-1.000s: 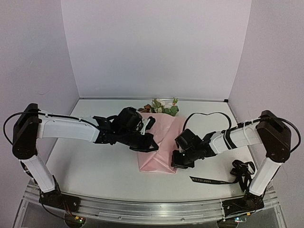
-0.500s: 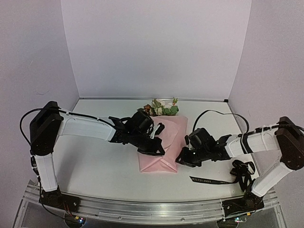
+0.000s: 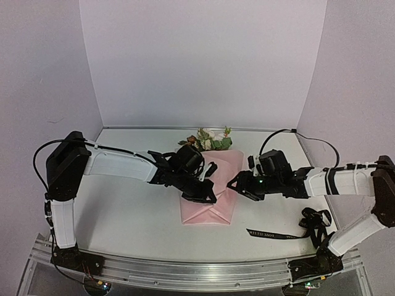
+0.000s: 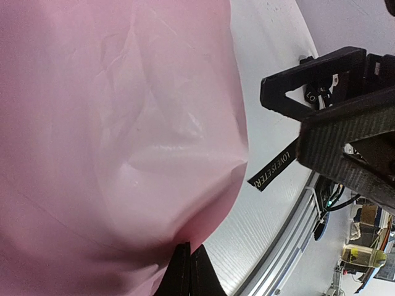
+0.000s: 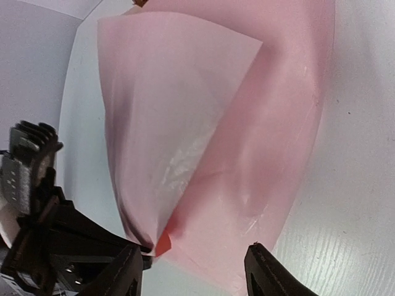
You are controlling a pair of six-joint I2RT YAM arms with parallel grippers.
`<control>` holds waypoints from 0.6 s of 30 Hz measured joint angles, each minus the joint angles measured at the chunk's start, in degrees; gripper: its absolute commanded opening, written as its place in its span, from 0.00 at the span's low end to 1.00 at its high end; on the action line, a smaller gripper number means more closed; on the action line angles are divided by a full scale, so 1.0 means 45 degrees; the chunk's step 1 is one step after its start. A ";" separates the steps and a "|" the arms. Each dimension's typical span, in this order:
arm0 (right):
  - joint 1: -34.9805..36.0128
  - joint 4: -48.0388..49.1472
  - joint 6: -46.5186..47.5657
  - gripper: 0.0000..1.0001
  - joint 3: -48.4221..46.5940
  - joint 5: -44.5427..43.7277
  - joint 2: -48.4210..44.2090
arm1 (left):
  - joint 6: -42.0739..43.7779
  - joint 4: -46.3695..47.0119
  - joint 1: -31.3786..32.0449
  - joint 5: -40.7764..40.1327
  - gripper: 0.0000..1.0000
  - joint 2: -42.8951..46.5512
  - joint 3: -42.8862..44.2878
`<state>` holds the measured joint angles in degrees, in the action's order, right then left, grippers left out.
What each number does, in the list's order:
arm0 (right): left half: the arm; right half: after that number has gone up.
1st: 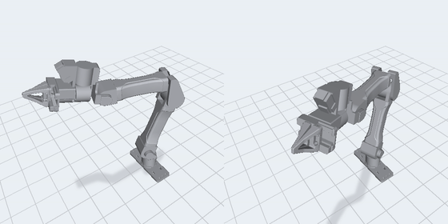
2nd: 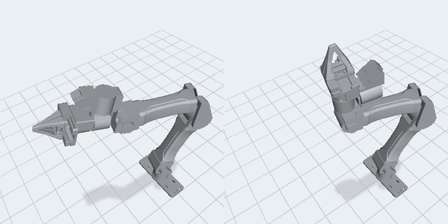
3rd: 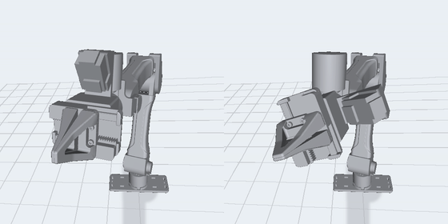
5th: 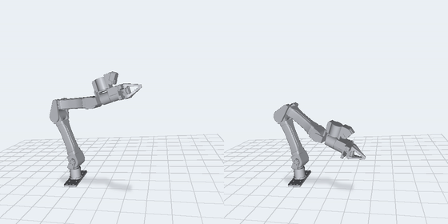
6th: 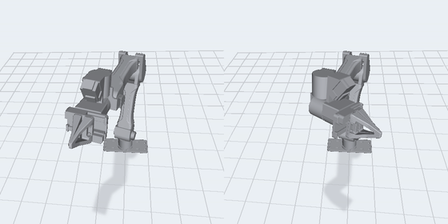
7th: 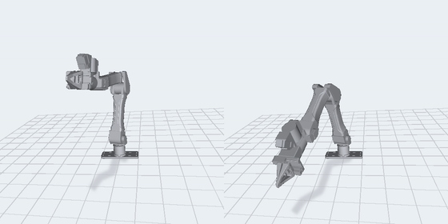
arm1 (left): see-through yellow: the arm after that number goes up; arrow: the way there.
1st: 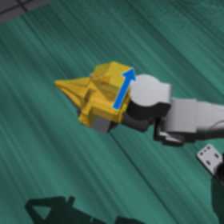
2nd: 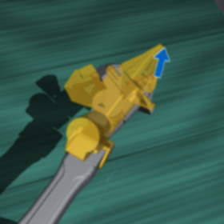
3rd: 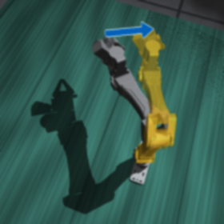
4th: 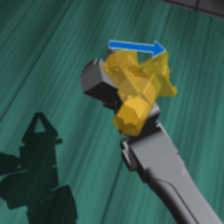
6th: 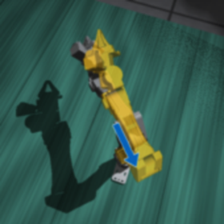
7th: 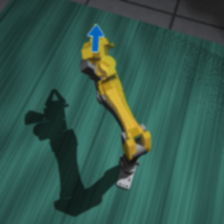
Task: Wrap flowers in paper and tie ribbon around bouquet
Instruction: Press the fold line of the folded wrapping paper.
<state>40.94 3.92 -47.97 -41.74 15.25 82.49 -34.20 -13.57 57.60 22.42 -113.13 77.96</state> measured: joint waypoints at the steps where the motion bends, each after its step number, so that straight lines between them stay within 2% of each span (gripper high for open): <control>1: -0.0012 0.0083 -0.0047 0.59 -0.0064 0.0040 0.0030 | 0.0002 -0.0015 0.0000 0.0006 0.00 -0.0047 0.0027; 7: -0.0031 0.0496 -0.0358 0.56 -0.0585 0.0274 0.0678 | 0.0074 -0.0110 0.0000 0.0071 0.00 -0.0167 0.0191; 10: -0.0036 0.0644 -0.0574 0.49 -0.0964 0.0447 0.1320 | 0.0111 -0.0133 0.0000 0.0089 0.00 -0.0167 0.0241; 14: -0.0093 0.0881 -0.1010 0.31 -0.1239 0.0578 0.2023 | 0.0262 -0.0197 0.0000 0.0094 0.00 -0.0167 0.0318; 15: -0.0115 0.0944 -0.1131 0.22 -0.1280 0.0604 0.2165 | 0.0277 -0.0218 0.0000 0.0100 0.01 -0.0167 0.0330; 18: -0.0200 0.1028 -0.1348 0.06 -0.1471 0.0737 0.2579 | 0.0303 -0.0250 0.0000 0.0107 0.12 -0.0167 0.0339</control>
<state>40.03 8.55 -54.04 -48.36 18.56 94.09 -32.83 -14.69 57.60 22.90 -113.89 79.48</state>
